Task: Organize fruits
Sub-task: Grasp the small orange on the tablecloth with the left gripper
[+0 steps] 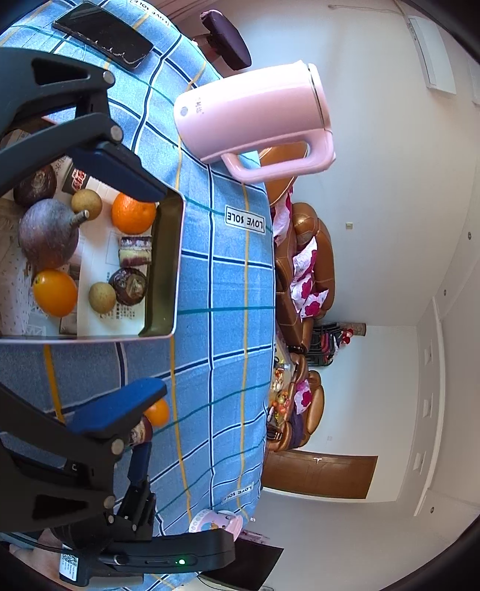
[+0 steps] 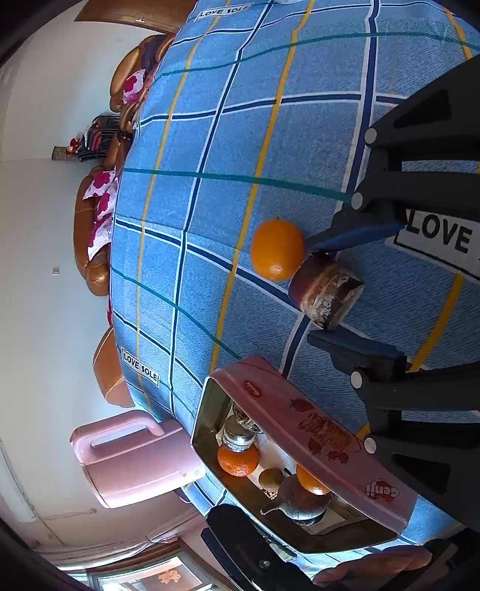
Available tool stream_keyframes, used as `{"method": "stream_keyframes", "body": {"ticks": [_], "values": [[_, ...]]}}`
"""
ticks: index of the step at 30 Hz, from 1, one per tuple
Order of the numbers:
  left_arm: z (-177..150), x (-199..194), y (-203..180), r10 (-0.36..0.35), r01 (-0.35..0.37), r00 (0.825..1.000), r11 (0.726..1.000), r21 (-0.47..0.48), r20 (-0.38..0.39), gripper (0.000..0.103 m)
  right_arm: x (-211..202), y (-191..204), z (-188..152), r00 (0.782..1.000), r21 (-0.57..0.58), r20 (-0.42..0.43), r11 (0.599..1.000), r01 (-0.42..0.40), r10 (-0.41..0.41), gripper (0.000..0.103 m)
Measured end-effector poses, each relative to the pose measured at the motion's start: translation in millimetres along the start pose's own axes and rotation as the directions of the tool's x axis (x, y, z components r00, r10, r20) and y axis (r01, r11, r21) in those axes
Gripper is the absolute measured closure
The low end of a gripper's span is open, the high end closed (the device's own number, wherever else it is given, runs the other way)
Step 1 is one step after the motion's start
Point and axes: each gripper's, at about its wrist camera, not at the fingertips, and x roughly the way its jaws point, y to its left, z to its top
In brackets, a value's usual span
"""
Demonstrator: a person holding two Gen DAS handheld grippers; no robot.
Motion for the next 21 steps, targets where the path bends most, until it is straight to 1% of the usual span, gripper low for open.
{"method": "stream_keyframes", "body": {"ticks": [3, 6, 9, 12, 14, 15, 16, 20, 21], "values": [[3, 2, -21, -0.022, 0.022, 1.0, 0.999, 0.029, -0.001, 0.005, -12, -12, -3, 0.998, 0.012, 0.044, 0.999, 0.041, -0.042, 0.058], [4, 8, -46, -0.05, 0.051, 0.999, 0.996, 0.073, -0.018, 0.005, -20, -33, -4, 0.993, 0.044, 0.065, 0.994, 0.098, -0.101, 0.058], [3, 20, -71, -0.073, 0.078, 0.996, 0.991, 0.111, -0.047, 0.005, -25, -56, -4, 0.984, 0.08, 0.073, 0.984, 0.158, -0.164, 0.058], [2, 36, -92, -0.097, 0.109, 0.991, 0.986, 0.128, -0.09, 0.006, -31, -75, -5, 0.974, 0.107, 0.078, 0.973, 0.204, -0.212, 0.058], [0, 48, -102, -0.105, 0.122, 0.987, 0.983, 0.135, -0.125, 0.01, -33, -87, -6, 0.972, 0.131, 0.077, 0.969, 0.209, -0.22, 0.058], [-1, 54, -108, -0.112, 0.133, 0.983, 0.981, 0.143, -0.145, 0.017, -34, -92, -7, 0.973, 0.144, 0.075, 0.968, 0.207, -0.219, 0.058], [-2, 60, -113, -0.116, 0.142, 0.979, 0.979, 0.148, -0.168, 0.02, -35, -97, -7, 0.974, 0.157, 0.073, 0.967, 0.201, -0.214, 0.057], [-5, 87, -124, -0.107, 0.142, 0.966, 0.98, 0.141, -0.234, 0.024, -37, -106, -9, 0.979, 0.197, 0.08, 0.966, 0.167, -0.186, 0.057], [-6, 92, -126, -0.105, 0.143, 0.963, 0.98, 0.14, -0.249, 0.027, -38, -106, -9, 0.979, 0.199, 0.085, 0.966, 0.166, -0.186, 0.057]]}}
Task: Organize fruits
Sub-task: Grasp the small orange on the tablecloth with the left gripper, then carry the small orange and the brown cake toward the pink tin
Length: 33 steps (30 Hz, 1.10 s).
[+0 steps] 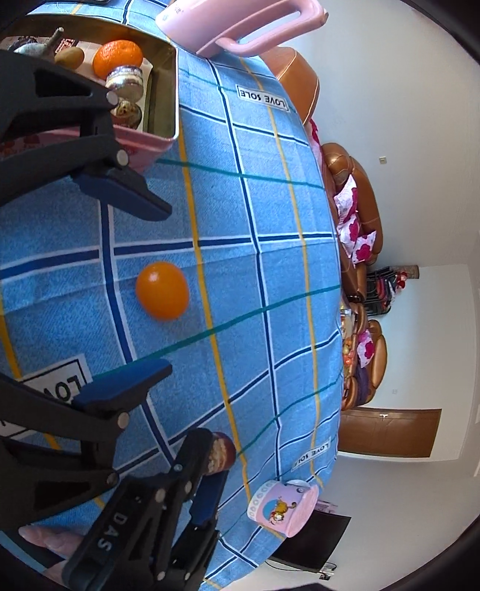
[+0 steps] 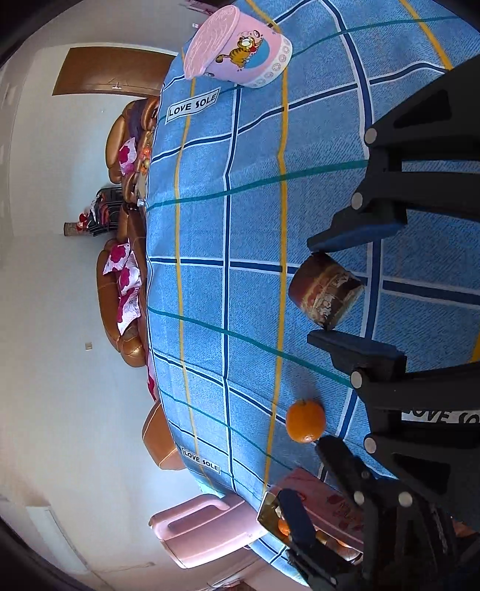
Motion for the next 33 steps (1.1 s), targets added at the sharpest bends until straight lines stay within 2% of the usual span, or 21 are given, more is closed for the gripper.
{"method": "stream_keyframes", "body": {"ticks": [1, 4, 6, 8, 9, 10, 12, 18, 25, 33], "values": [[1, 5, -2, -0.005, 0.005, 1.0, 1.0, 0.003, -0.015, 0.031, -1, 1, 0, 1.0, -0.003, 0.004, 1.0, -0.001, 0.001, 0.057], [2, 20, -3, -0.007, 0.007, 0.998, 1.0, -0.001, -0.065, 0.034, -3, 4, 0, 1.0, -0.019, 0.011, 1.0, 0.001, -0.001, 0.057], [4, 23, -1, -0.017, 0.016, 0.997, 1.0, -0.016, -0.069, 0.039, -3, 5, 0, 1.0, -0.026, 0.012, 1.0, 0.004, -0.004, 0.057], [6, 28, -1, -0.016, 0.015, 0.997, 1.0, -0.016, -0.079, 0.039, -3, 6, 0, 1.0, -0.032, 0.012, 0.999, 0.007, -0.007, 0.057], [7, 30, 0, -0.026, 0.025, 0.996, 1.0, -0.02, -0.089, 0.043, -3, 7, 0, 1.0, -0.036, 0.011, 0.999, 0.008, -0.008, 0.057], [7, 33, 0, -0.044, 0.042, 0.994, 0.999, -0.026, -0.102, 0.053, -3, 8, 0, 1.0, -0.041, 0.009, 0.999, 0.012, -0.011, 0.057], [7, 39, 2, -0.071, 0.066, 0.989, 0.997, -0.044, -0.126, 0.062, -2, 9, 0, 1.0, -0.051, 0.006, 0.999, 0.016, -0.016, 0.057], [5, 29, 8, -0.114, 0.107, 0.99, 0.991, -0.074, -0.087, 0.062, -4, 9, -1, 1.0, -0.054, 0.014, 0.999, 0.004, -0.003, 0.057], [3, 10, 5, -0.085, 0.084, 0.996, 0.995, -0.047, -0.01, 0.062, -12, 9, -1, 0.999, -0.06, 0.048, 0.998, -0.019, 0.022, 0.057], [4, 0, 7, -0.07, 0.072, 0.997, 0.997, -0.042, 0.042, 0.062, -19, 12, -2, 0.995, -0.078, 0.089, 0.996, -0.035, 0.042, 0.057]]}}
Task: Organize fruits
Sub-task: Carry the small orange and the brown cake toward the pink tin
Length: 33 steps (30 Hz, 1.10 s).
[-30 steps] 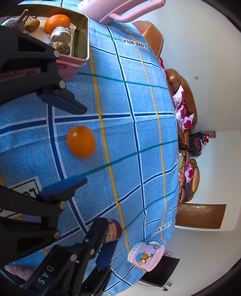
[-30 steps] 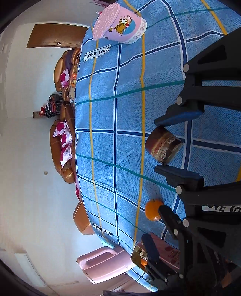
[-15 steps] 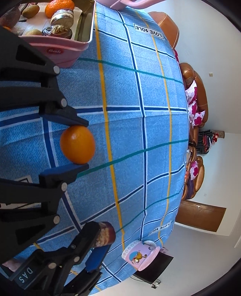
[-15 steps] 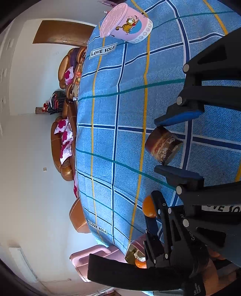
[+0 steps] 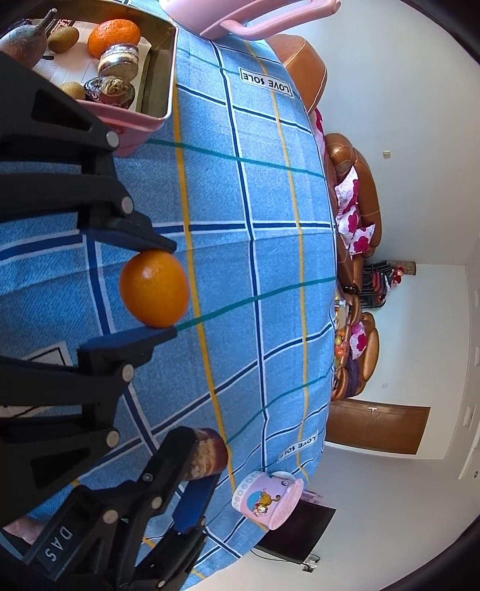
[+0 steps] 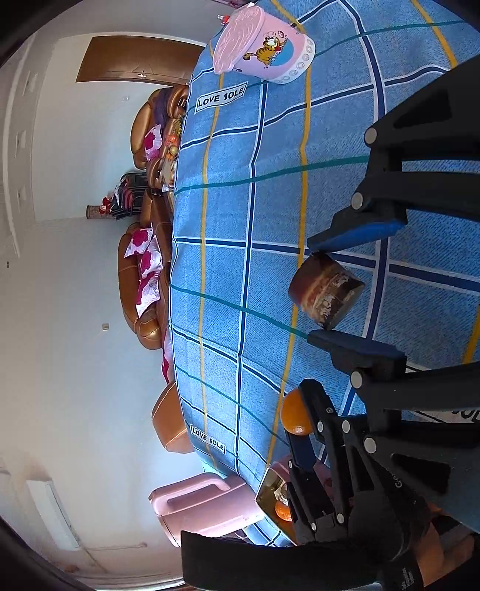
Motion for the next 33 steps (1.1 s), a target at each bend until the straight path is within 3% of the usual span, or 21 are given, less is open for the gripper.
{"method": "stream_keyframes", "body": {"ticks": [33], "values": [[-7, -32, -2, 0.034, -0.035, 0.989, 0.999, 0.002, 0.141, 0.062, -26, 6, -6, 0.99, -0.035, 0.138, 0.999, 0.003, 0.002, 0.057]]}}
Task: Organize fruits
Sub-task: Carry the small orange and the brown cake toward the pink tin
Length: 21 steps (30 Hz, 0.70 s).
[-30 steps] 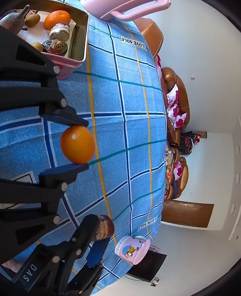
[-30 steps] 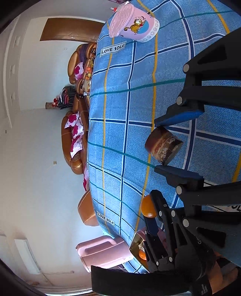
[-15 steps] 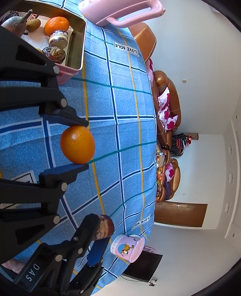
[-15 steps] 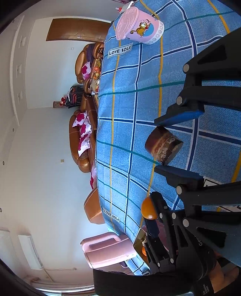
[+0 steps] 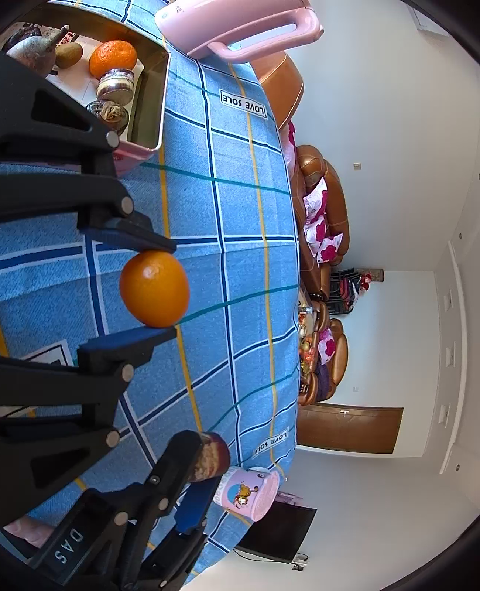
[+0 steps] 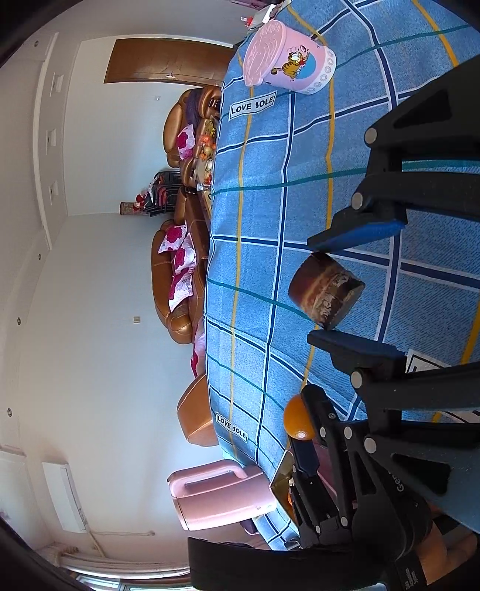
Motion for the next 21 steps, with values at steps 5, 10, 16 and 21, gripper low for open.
{"method": "stream_keyframes", "body": {"ticks": [5, 10, 16, 21], "values": [[0, -3, 0, 0.002, -0.002, 1.0, 1.0, 0.001, 0.013, 0.062, -3, 0, 1, 1.0, -0.001, 0.015, 1.0, 0.0, 0.0, 0.057], [0, -7, 2, 0.004, -0.004, 1.0, 1.0, -0.003, 0.03, 0.062, -5, 0, 0, 1.0, -0.001, 0.029, 1.0, 0.001, -0.001, 0.057], [-1, -12, 1, 0.01, -0.01, 0.998, 1.0, 0.0, 0.056, 0.062, -10, 0, -1, 0.998, -0.005, 0.058, 1.0, 0.003, -0.003, 0.057], [-2, -15, 0, 0.016, -0.016, 0.997, 1.0, 0.003, 0.072, 0.062, -14, 1, -1, 0.997, -0.008, 0.075, 1.0, 0.007, -0.006, 0.057]]}}
